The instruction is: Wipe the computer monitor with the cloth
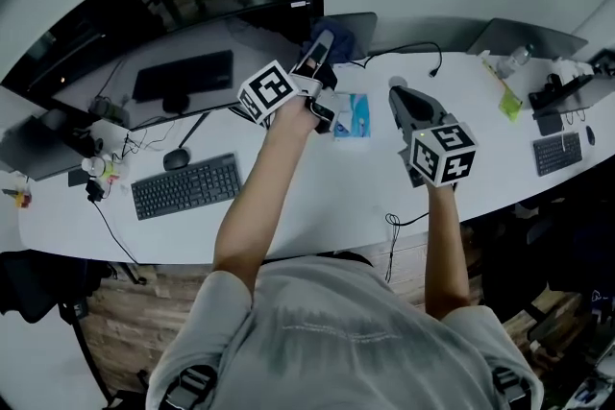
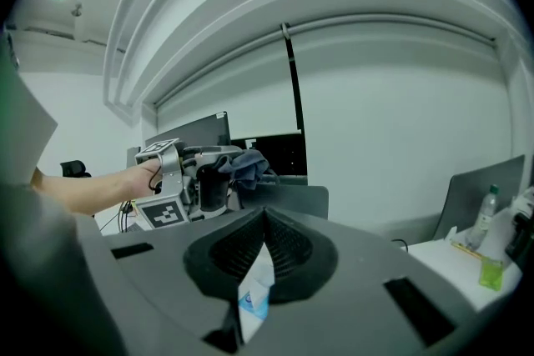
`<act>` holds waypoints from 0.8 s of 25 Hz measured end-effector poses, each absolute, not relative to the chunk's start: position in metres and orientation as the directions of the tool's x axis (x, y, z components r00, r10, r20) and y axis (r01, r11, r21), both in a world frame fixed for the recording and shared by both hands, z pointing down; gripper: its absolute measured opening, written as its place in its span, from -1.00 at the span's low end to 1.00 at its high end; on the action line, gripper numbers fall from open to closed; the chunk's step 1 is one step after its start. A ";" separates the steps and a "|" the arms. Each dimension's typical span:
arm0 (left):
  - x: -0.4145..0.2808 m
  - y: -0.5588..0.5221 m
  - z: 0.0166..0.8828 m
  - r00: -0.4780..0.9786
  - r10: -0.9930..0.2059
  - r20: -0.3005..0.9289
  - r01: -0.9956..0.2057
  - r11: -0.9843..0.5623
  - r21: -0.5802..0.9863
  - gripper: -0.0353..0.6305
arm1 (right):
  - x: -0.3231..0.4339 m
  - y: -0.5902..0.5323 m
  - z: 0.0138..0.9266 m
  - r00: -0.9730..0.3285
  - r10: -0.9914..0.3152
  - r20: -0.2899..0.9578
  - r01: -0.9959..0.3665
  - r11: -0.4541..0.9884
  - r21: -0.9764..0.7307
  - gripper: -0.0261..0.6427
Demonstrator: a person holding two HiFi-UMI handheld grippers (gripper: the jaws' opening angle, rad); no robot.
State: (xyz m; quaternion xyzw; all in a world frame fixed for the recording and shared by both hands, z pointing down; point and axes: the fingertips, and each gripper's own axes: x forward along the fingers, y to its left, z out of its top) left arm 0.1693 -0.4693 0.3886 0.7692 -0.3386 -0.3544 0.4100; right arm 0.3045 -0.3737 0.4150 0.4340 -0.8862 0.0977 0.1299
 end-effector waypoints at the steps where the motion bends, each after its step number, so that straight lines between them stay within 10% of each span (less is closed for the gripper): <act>1: 0.169 -0.468 0.380 0.518 -0.810 -0.275 -0.233 -0.442 0.866 -0.69 | 0.302 -0.373 0.413 -0.595 -0.741 0.312 -0.790 0.610 -0.058 -0.92; 20: 0.156 -0.422 0.262 0.546 -0.760 -0.352 -0.421 -0.612 0.670 -0.69 | 0.273 -0.378 0.376 -0.696 -0.686 0.213 -0.713 0.695 -0.091 -0.92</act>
